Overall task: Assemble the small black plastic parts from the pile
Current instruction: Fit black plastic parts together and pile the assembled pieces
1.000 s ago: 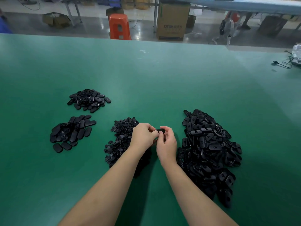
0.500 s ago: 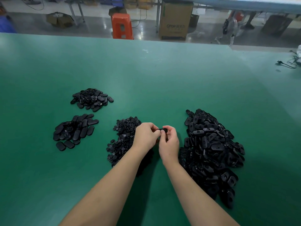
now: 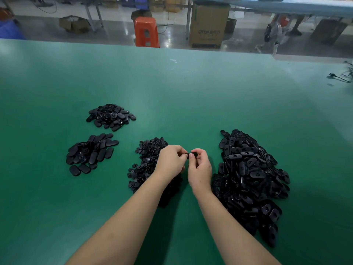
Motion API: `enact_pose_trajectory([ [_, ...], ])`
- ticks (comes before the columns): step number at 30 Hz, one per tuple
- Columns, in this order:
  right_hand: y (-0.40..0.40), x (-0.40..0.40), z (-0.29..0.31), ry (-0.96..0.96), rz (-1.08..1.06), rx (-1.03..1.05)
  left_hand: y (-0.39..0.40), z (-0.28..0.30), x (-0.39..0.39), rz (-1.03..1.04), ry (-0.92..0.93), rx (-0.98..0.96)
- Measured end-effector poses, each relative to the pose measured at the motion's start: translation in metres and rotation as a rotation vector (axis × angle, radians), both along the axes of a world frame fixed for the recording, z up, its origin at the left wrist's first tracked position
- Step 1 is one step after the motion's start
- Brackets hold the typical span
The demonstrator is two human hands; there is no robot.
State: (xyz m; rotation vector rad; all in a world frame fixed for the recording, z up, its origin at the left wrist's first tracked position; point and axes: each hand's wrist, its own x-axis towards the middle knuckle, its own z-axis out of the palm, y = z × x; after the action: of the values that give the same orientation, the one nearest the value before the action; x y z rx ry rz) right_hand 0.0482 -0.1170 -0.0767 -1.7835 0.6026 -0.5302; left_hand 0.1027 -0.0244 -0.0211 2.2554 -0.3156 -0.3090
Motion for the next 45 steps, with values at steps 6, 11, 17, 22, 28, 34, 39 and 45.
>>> enact_pose_trajectory([
  [6, 0.002, 0.001, 0.003, 0.003, -0.004, 0.030, -0.001, -0.003, -0.001, -0.068, -0.105, 0.091],
  [11, 0.003, 0.002, 0.004, 0.015, 0.002, 0.067, 0.020, -0.002, 0.011, 0.082, -0.310, 0.100],
  [17, 0.003, 0.001, 0.003, 0.059, 0.051, -0.001, 0.108, -0.019, 0.040, 0.458, -0.221, 0.094],
  [22, 0.004, 0.001, 0.003, 0.071, 0.057, 0.000, 0.159, -0.030, 0.043, 0.629, -0.271, 0.204],
  [28, 0.006, 0.000, 0.003, 0.080, 0.053, -0.009, 0.168, -0.036, 0.036, 0.654, -0.375, 0.172],
  [34, 0.006, 0.000, 0.004, 0.093, 0.052, -0.041, 0.143, -0.042, 0.030, 0.435, -0.436, 0.161],
  [39, 0.006, -0.001, 0.004, 0.111, 0.058, -0.058, 0.136, -0.053, 0.030, 0.457, -0.367, 0.218],
  [45, 0.006, -0.001, 0.010, 0.164, 0.104, -0.073, 0.137, -0.055, 0.031, 0.461, -0.368, 0.218],
])
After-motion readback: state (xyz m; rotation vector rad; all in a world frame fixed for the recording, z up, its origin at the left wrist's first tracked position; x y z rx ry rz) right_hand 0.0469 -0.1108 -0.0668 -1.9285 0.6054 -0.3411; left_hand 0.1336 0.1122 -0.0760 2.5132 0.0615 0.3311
